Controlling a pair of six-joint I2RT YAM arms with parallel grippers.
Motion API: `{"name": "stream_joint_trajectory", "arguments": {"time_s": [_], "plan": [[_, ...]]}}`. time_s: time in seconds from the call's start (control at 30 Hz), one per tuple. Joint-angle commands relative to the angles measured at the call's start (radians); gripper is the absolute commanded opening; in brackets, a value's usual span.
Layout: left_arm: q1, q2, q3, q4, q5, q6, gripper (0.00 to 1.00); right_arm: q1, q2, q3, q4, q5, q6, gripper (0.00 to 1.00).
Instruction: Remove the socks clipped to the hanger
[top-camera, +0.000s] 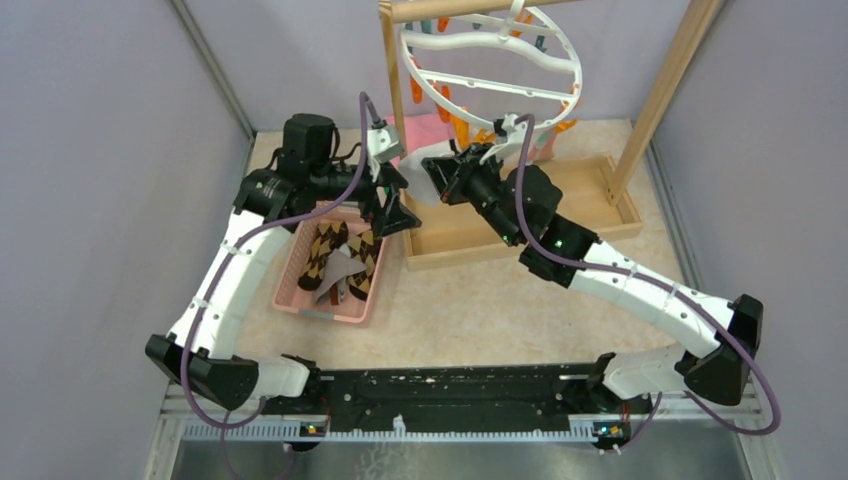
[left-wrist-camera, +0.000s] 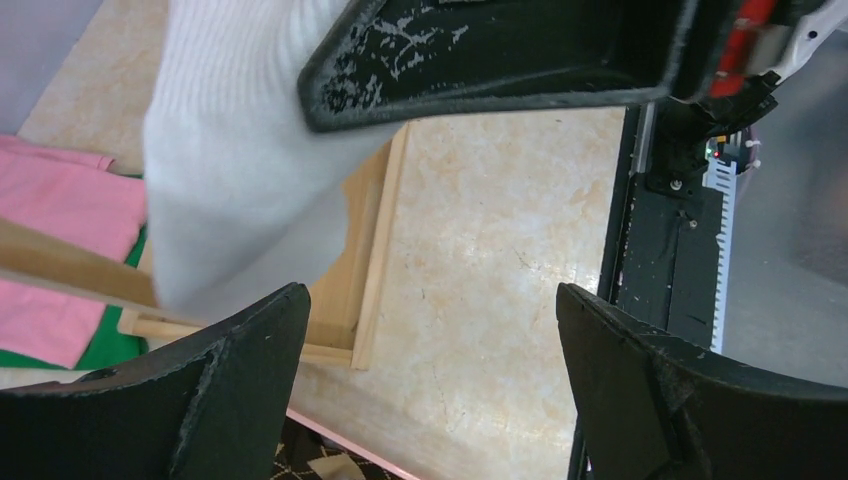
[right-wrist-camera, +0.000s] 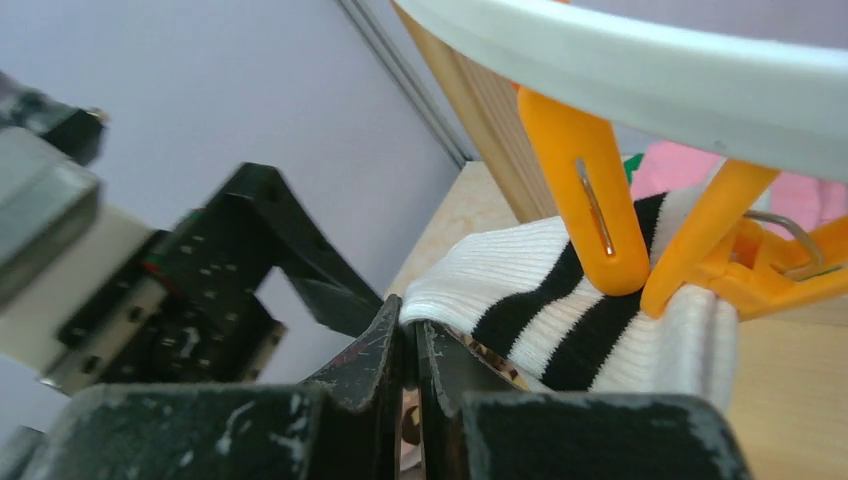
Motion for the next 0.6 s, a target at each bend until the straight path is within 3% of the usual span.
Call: {"name": "stream_joint_trajectory", "arguments": {"time_s": [0.0, 0.37, 0.57], "plan": [[-0.058, 0.017, 0.031, 0.117, -0.034, -0.023, 0.99, 0.035, 0.023, 0.086, -0.051, -0.019, 0.043, 0.04], [-0.159, 0.029, -0.034, 0.203, -0.244, 0.007, 0.99, 0.080, -0.024, 0.039, -0.162, 0.019, 0.154, 0.02], [-0.164, 0.006, -0.047, 0.125, -0.182, 0.063, 0.99, 0.081, -0.068, 0.059, -0.355, 0.137, 0.208, 0.00]]}}
